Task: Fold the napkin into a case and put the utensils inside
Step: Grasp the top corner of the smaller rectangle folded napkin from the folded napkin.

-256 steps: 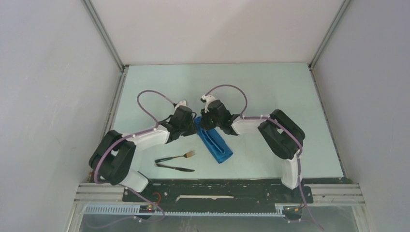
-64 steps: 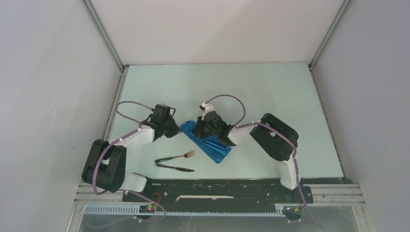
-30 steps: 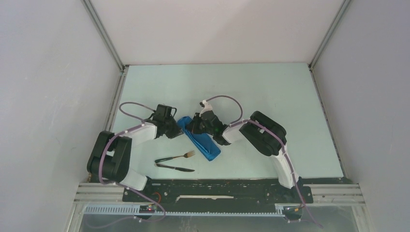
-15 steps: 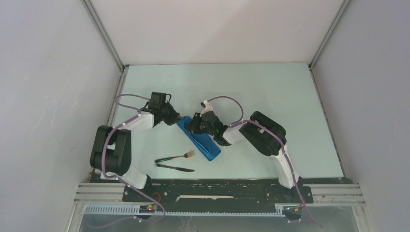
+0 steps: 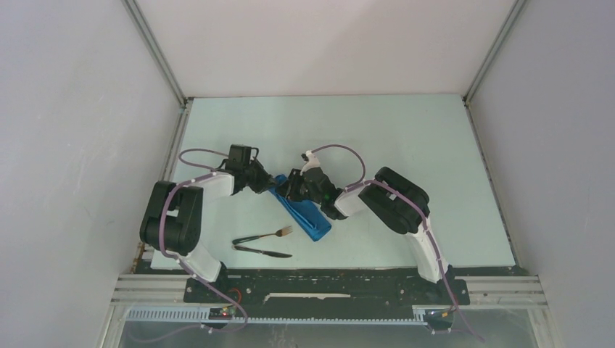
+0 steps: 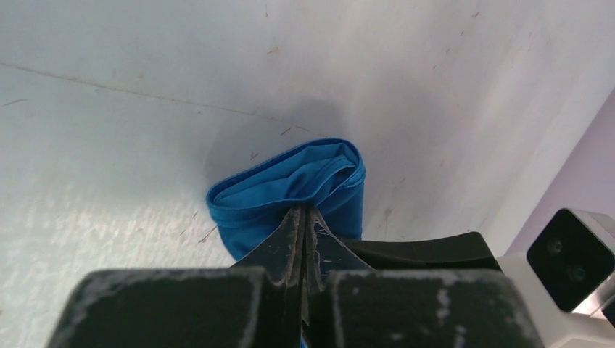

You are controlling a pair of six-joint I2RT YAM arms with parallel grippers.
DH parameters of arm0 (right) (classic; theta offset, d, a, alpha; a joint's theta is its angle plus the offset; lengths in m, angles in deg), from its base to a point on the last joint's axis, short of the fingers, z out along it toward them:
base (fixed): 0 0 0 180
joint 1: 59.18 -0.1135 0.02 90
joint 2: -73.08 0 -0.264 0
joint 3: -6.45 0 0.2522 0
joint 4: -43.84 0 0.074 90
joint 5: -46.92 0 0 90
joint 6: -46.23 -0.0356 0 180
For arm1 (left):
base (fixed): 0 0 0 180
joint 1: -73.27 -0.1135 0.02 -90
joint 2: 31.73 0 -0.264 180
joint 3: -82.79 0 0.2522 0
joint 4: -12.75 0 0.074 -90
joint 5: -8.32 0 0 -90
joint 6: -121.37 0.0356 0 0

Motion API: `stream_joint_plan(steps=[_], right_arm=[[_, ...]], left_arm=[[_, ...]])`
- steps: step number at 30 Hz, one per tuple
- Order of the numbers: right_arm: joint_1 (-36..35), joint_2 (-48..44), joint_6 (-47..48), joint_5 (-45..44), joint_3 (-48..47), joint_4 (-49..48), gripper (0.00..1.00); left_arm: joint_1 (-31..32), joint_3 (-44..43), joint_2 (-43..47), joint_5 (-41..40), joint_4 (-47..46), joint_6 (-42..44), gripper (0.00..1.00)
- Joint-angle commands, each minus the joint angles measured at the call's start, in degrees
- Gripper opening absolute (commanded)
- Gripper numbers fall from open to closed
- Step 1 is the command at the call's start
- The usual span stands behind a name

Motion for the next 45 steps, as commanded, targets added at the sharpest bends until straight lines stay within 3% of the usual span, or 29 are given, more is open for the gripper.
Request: stream_joint_plan(steps=[1, 7, 18, 24, 27, 34, 38, 45], right_arm=[[0.2, 0.4, 0.1, 0.1, 1.0, 0.4, 0.39], [-0.2, -1.8, 2.1, 0.9, 2.4, 1.4, 0.52], [0.4, -10.9, 8.3, 3.6, 5.7, 7.9, 0.58], [3.9, -19.0, 10.4, 11.4, 10.5, 13.7, 0.6], [6.0, -19.5, 9.9, 16.6, 11.0, 15.6, 0.59], [4.2, -20.0, 8.9, 17.5, 13.6, 14.5, 0.52], [2.0, -21.2, 12.7, 14.0, 13.6, 18.2, 0.43], [-3.1, -22.6, 21.5, 3.3, 12.4, 26.8, 0.37]], left_arm=[[0.1, 1.4, -3.2, 4.1, -7.3, -1.9, 0.02], [-0.5, 2.4, -5.0, 3.9, -8.6, -1.7, 0.01], [-1.1, 5.0, -5.1, 3.9, -9.2, -1.0, 0.0], [-1.1, 4.9, -4.4, 3.2, -8.2, -0.1, 0.0], [-1.1, 5.0, -4.1, 3.2, -8.2, -0.1, 0.0], [-1.1, 4.8, -3.4, 2.7, -7.8, 0.1, 0.0], [-1.1, 4.7, -3.4, 2.5, -7.6, 0.3, 0.0], [-1.1, 4.3, -3.0, 1.8, -7.3, 0.6, 0.0]])
